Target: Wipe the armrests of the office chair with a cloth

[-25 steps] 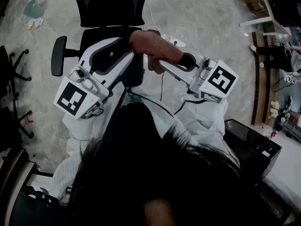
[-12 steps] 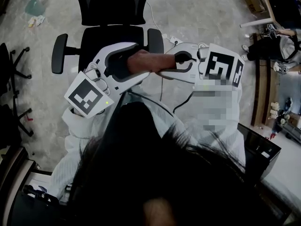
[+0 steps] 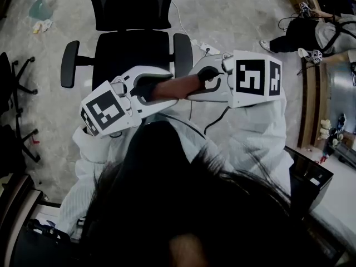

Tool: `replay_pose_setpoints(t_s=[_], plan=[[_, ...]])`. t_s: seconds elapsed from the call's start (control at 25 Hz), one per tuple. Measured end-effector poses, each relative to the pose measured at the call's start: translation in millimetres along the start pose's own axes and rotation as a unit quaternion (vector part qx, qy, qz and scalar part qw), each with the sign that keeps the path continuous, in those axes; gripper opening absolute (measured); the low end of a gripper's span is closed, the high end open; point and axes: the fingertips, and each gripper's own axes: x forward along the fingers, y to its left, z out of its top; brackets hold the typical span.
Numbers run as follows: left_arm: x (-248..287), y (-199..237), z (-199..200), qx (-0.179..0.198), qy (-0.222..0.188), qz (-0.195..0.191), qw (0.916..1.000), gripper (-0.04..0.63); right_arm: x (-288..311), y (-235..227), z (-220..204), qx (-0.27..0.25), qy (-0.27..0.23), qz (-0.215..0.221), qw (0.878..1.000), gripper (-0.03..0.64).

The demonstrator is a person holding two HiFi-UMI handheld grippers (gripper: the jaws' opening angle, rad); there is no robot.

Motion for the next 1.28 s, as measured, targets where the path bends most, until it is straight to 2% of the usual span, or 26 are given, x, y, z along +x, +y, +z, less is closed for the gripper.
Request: replay_pose_setpoints(t_s=[0.08,0.16,0.28,0.4,0.52,0.6,0.64,0.72,0.8,0.92,1.08,1.2,1.28], plan=[[0.5,-1.0,-0.4,-0.004,0.003,-0.007,1.0,0.11,-0.2,-2.4,-1.0,0.002,0.0,-0.001,1.0,0.049],[1.0,-0.7,-0.4,-0.005,0.006,-0.01,0.9999,0.053,-0.4,-4.6,-2.2,0.007,-0.002,-0.003,1.0,0.049],[2.0,-5.4,-1.9,-0.018,0.012,-0.021,0.9995,0.035,0.0,-1.7,-2.4,0.013,-0.011,-0.008,1.0,0.049],[0.2,-10.5,0.0,-0.031,0.01,-0.022,0.9992,0.031,-0.1,0.0,-1.1,0.02,-0.026,-0.032,0.999,0.054],[-2.9,-7.9,3.5,-0.031,0.0,-0.003,0.9995,0.031,-3.2,-6.2,1.8,0.03,-0.063,-0.062,0.996,0.071],[-6.6,-2.2,7.3,-0.038,-0.013,0.01,0.9991,0.031,-9.4,-14.2,3.3,0.045,-0.099,-0.084,0.991,0.114],[-9.3,3.1,8.8,-0.043,-0.019,0.022,0.9987,0.031,-14.0,-19.5,3.1,0.054,-0.116,-0.097,0.987,0.137],[-16.5,18.8,12.1,-0.051,-0.031,0.061,0.9963,0.031,-26.7,-32.3,2.7,0.068,-0.158,-0.132,0.976,0.14],[-26.2,36.3,15.9,-0.058,-0.048,0.109,0.9912,0.031,-43.9,-47.4,2.6,0.077,-0.211,-0.184,0.957,0.14],[-44.8,58.3,23.4,-0.075,-0.089,0.189,0.9751,0.031,-66.9,-64.8,-0.6,0.102,-0.283,-0.274,0.914,0.14],[-72.7,79.3,28.6,-0.104,-0.137,0.287,0.9422,0.031,-76.4,-76.4,-2.8,0.15,-0.364,-0.335,0.856,0.13],[-95.4,91.7,29.2,-0.124,-0.163,0.355,0.9121,0.031,-82.2,-86.2,-3.7,0.176,-0.402,-0.381,0.814,0.075],[-110.3,97.0,28.7,-0.136,-0.183,0.391,0.8918,0.031,-86.0,-91.8,-5.3,0.183,-0.413,-0.414,0.79,0.03]])
